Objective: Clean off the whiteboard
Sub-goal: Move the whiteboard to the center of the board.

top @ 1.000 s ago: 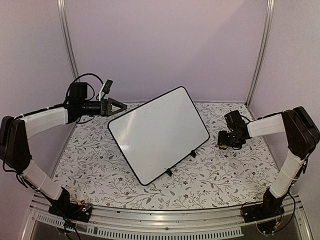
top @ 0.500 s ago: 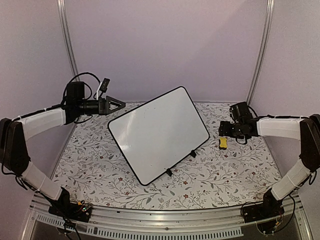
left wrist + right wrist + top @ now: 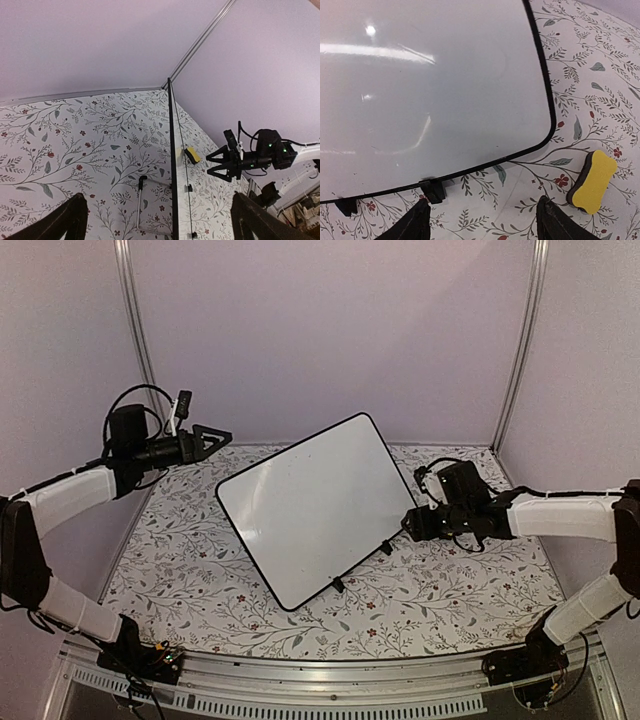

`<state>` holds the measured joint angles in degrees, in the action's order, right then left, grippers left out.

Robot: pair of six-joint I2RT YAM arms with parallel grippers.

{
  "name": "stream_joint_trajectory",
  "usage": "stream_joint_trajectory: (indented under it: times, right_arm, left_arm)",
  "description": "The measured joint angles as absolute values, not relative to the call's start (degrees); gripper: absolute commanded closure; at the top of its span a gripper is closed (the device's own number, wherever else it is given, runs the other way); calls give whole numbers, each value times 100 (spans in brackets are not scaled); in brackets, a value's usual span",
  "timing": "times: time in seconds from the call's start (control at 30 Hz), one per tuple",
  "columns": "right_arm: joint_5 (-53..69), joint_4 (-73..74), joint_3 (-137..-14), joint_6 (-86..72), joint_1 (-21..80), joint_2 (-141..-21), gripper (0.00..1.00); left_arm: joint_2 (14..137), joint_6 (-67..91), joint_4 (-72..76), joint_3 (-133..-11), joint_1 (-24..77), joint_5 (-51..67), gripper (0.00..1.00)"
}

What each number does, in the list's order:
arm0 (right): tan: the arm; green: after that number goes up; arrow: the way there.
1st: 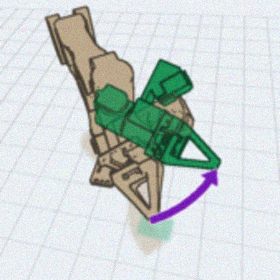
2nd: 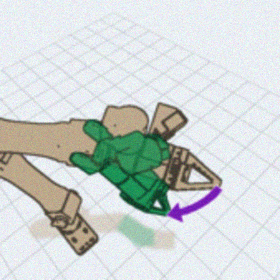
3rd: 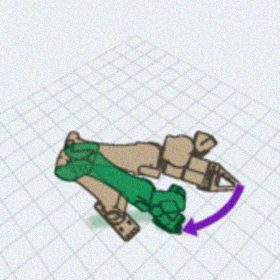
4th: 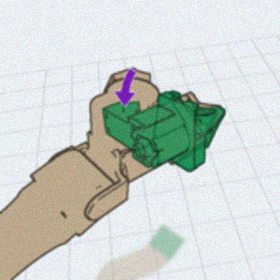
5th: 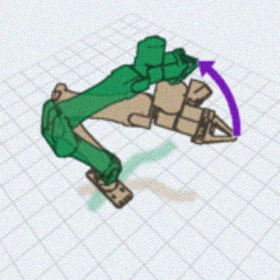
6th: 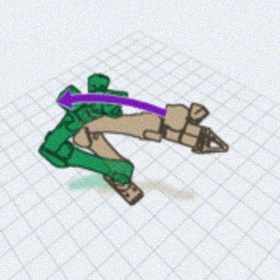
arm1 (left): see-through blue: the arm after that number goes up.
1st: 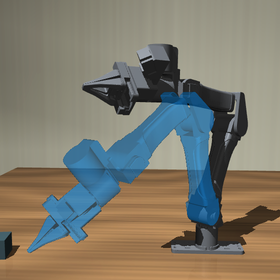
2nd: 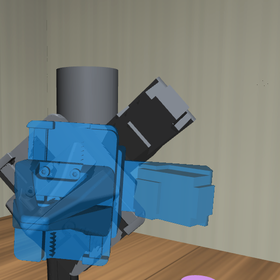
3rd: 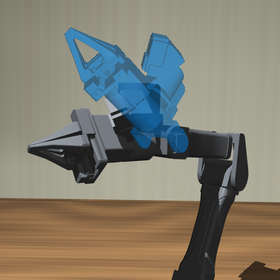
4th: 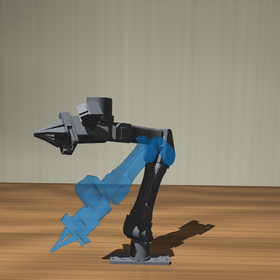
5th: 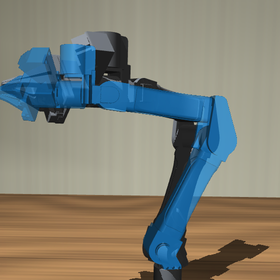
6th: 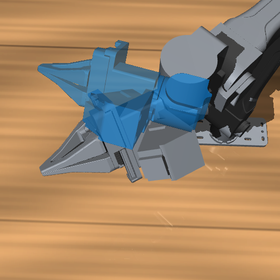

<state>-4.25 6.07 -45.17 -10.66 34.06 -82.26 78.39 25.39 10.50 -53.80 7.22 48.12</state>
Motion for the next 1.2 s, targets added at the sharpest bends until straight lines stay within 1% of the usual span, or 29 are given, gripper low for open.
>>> stream_joint_trajectory:
  times: [0.2, 0.47, 0.7, 0.9, 1.0, 1.2]
  right_arm:
    - [-432, 613, -4637, -784, 3966, -8976, 36]
    - [-416, 598, -4698, -613, 4128, -9290, 40]
    - [-624, 543, -4928, -574, 4331, -9762, 47]
    - [-958, 399, -5033, -602, 4580, -10095, 60]
    - [-1092, 325, -5033, -655, 4654, -10178, 75]
    - [-1520, 196, -5118, -945, 4790, -10370, 95]
  left_arm:
    - [7826, 2663, 1219, -5295, 622, 4659, 0]
    - [7826, 2759, 1310, -5264, 569, 4628, 0]
    - [7826, 2805, 1391, -5251, 543, 4630, 0]
    - [7826, 2816, 1424, -5251, 537, 4646, 0]
    - [7826, 2821, 1428, -5251, 526, 4652, 0]
    - [7826, 2867, 1431, -5251, 506, 4681, 0]
